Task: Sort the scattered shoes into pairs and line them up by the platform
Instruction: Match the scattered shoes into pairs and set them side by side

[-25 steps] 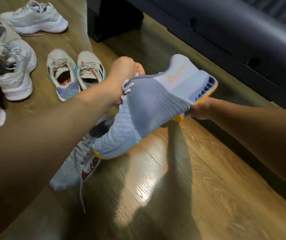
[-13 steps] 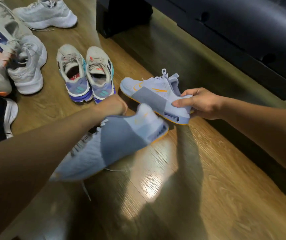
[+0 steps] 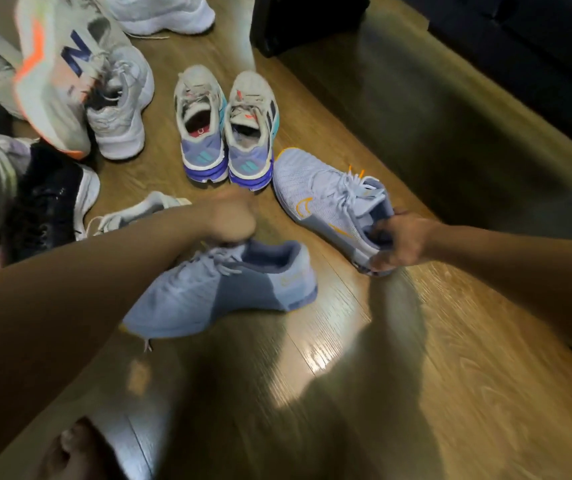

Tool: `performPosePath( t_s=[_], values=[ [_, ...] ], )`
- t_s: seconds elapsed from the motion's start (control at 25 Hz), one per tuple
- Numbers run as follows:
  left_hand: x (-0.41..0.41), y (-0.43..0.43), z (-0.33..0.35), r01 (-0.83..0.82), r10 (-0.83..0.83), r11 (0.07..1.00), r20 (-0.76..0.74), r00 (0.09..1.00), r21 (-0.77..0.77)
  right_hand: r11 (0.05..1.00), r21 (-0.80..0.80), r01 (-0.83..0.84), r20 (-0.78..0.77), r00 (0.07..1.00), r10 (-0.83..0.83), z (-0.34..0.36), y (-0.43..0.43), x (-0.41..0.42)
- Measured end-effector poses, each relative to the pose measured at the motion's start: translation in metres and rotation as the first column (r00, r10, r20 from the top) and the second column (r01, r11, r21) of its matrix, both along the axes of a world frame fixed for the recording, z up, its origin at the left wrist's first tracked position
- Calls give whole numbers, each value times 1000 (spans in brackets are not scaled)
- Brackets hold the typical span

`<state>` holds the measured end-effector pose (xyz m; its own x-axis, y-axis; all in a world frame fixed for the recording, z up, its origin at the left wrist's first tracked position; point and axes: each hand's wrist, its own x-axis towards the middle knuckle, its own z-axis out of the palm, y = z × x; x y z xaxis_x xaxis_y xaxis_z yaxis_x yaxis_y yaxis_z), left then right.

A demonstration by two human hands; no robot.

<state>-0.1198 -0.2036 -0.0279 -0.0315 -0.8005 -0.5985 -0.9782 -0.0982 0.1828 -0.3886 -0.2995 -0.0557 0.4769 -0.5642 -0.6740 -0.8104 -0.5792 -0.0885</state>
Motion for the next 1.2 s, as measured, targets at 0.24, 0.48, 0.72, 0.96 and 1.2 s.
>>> performPosePath(
  t_s=[0.24, 0.48, 0.72, 0.96, 1.2],
  values=[
    [-24, -33, 26, -100, 4, 953, -320, 947, -285, 994, 97, 53, 71, 996, -60, 101, -26, 56],
    [-24, -71, 71, -401, 82, 834, -634, 769, -379, 788, 555, 265, 287, 828, -481, 96, -12, 83],
    [-33, -79, 64, -778, 152, 137, -763, 628, -613, 518, 764, 385, 368, 399, -840, 85, -56, 19],
    [-95, -43, 11, -830, 412, -29, -763, 498, -558, 483, 722, 495, 352, 338, -873, 73, -72, -11],
    [-82, -42, -26, -917, 520, -12, -786, 335, -399, 368, 701, 611, 491, -40, -870, 72, -80, -23]
  ],
)
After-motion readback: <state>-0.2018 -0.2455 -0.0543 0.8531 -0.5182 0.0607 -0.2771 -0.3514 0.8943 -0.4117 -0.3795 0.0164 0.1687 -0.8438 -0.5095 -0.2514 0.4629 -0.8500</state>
